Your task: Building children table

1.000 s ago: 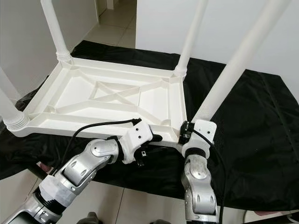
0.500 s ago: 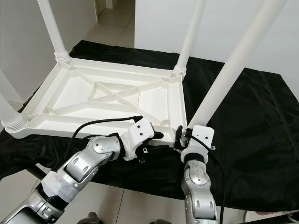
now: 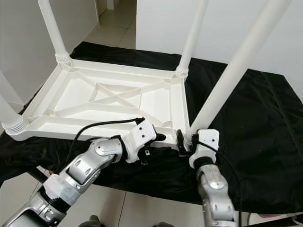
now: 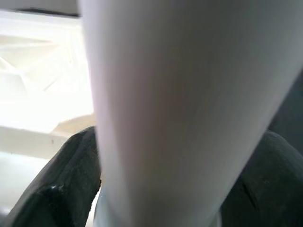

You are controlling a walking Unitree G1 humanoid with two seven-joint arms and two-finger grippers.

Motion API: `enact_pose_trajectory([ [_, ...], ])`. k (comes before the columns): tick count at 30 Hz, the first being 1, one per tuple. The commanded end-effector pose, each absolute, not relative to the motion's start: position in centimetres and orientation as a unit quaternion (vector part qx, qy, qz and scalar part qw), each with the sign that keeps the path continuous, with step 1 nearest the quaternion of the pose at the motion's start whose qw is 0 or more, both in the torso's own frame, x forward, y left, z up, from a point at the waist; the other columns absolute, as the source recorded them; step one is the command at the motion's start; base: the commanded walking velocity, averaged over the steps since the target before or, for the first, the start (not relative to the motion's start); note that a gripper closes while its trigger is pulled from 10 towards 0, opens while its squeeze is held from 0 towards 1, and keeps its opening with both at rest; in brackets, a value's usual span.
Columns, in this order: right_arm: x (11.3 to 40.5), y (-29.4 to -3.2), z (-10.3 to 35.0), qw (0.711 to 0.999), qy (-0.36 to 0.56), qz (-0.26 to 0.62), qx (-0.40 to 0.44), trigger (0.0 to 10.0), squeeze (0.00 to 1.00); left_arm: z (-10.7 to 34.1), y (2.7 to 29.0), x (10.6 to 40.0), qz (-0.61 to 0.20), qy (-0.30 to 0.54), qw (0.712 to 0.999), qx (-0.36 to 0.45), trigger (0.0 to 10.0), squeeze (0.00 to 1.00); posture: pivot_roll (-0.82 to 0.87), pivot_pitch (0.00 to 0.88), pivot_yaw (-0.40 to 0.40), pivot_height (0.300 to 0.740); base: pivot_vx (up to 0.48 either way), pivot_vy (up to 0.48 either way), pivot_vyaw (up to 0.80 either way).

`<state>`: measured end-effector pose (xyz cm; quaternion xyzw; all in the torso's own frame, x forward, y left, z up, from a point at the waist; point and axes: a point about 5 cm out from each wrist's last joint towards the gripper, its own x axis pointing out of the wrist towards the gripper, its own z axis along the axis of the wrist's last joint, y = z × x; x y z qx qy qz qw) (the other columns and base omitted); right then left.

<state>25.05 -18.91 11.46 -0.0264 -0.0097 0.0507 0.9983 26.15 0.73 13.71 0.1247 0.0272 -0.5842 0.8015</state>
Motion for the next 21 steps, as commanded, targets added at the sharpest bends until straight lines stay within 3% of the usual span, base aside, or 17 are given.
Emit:
enact_pose_trajectory([
  [1, 25.3, -18.9, 11.5, 0.996, -0.013, 0.081, -0.028, 10.0, 0.00, 13.9, 0.7, 25.7, -0.603, 0.021, 0.787, 0.127, 10.0, 0.00, 0.03, 0.000, -0.046, 0.740, 0.000, 0.000, 0.00],
  [11, 26.2, -18.7, 12.2, 0.982, -0.024, 0.183, -0.048, 10.0, 0.00, 13.9, 0.7, 25.6, -0.606, 0.019, 0.785, 0.126, 10.0, 0.00, 0.04, 0.000, -0.055, 0.740, 0.000, 0.000, 0.00],
  [12, 26.2, -18.9, 11.7, 0.977, -0.012, 0.203, -0.056, 5.8, 0.00, 13.9, 0.7, 25.6, -0.607, 0.017, 0.785, 0.122, 10.0, 0.00, 0.04, 0.000, -0.059, 0.740, 0.000, 0.000, 0.00],
  [14, 26.2, -18.9, 11.5, 0.976, -0.008, 0.210, -0.059, 5.8, 0.00, 13.9, 0.7, 25.6, -0.607, 0.017, 0.785, 0.121, 10.0, 0.00, 0.04, 0.000, -0.059, 0.740, 0.000, 0.000, 0.00],
  [15, 26.1, -19.1, 11.2, 0.975, -0.002, 0.213, -0.062, 1.9, 0.00, 13.9, 0.7, 25.6, -0.609, 0.010, 0.783, 0.125, 10.0, 0.00, 0.04, 0.000, -0.060, 0.740, 0.000, 0.000, 0.00],
  [16, 26.1, -19.2, 11.0, 0.974, 0.001, 0.217, -0.063, 1.9, 0.00, 13.9, 0.7, 25.6, -0.611, 0.004, 0.781, 0.127, 10.0, 0.00, 0.04, 0.000, -0.060, 0.740, 0.000, 0.000, 0.00],
  [17, 25.9, -19.3, 10.7, 0.974, 0.008, 0.219, -0.063, 0.0, 0.00, 13.9, 0.8, 25.6, -0.612, 0.002, 0.780, 0.130, 10.0, 0.00, 0.04, 0.000, -0.060, 0.740, 0.000, 0.000, 0.00],
  [21, 25.7, -19.6, 10.1, 0.974, 0.019, 0.217, -0.056, 0.0, 0.00, 13.9, 0.8, 26.0, -0.609, 0.000, 0.782, 0.136, 10.0, 0.00, 0.03, 0.000, -0.056, 0.740, 0.000, 0.000, 0.00],
])
